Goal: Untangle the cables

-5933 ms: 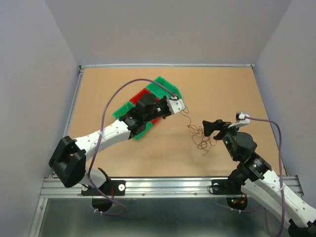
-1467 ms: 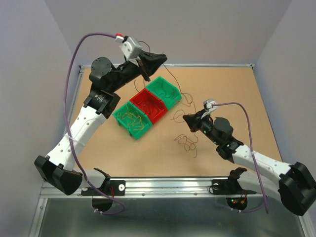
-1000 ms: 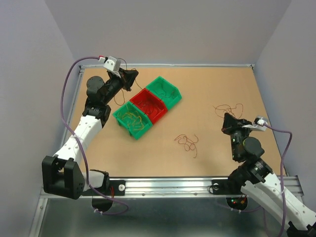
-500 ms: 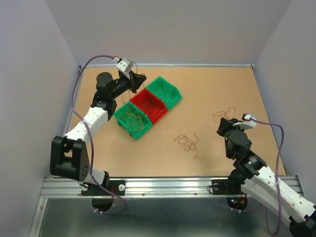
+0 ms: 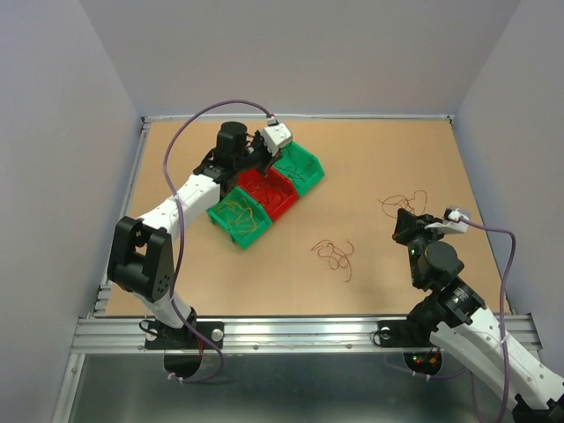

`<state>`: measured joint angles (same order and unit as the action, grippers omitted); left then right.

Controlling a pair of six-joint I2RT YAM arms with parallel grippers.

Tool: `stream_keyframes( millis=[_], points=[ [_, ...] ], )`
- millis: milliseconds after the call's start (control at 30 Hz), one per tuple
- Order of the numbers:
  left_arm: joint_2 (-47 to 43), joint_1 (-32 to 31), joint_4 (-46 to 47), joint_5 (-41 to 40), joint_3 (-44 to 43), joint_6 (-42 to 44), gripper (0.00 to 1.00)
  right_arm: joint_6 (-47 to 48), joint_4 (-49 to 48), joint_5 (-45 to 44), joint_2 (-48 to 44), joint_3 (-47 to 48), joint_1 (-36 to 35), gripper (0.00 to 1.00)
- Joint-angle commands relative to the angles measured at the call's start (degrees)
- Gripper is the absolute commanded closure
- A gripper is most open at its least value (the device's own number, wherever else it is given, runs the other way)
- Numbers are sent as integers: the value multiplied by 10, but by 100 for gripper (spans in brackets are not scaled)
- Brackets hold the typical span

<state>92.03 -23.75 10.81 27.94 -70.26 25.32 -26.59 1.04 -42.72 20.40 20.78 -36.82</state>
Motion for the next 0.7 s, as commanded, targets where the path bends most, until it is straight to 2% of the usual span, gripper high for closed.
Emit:
stream_keyframes(
  millis=[0, 67, 200, 300, 467, 567, 667],
  points=[
    [4, -29, -96, -63, -44, 177, 100, 18, -12, 11, -17, 3, 2, 99],
    [-7, -24, -131, -84, -46, 223, 100, 19, -12, 16, -18, 5, 2, 99],
    [-61, -9, -109, -55, 5, 257, 100, 17, -12, 23, -7, 11, 2, 99],
    [-89, -9, -76, -60, 37, 257, 100, 15, -12, 27, 2, 14, 1, 99],
    [-102, 10, -29, -101, 44, 215, 100, 11, -12, 33, 16, 17, 2, 99],
    [-134, 43, 13, -24, 67, 180, 100, 12, -12, 33, 15, 17, 2, 99],
    [-160, 53, 26, -11, 88, 190, 100, 15, -12, 32, 14, 16, 1, 99]
  ],
)
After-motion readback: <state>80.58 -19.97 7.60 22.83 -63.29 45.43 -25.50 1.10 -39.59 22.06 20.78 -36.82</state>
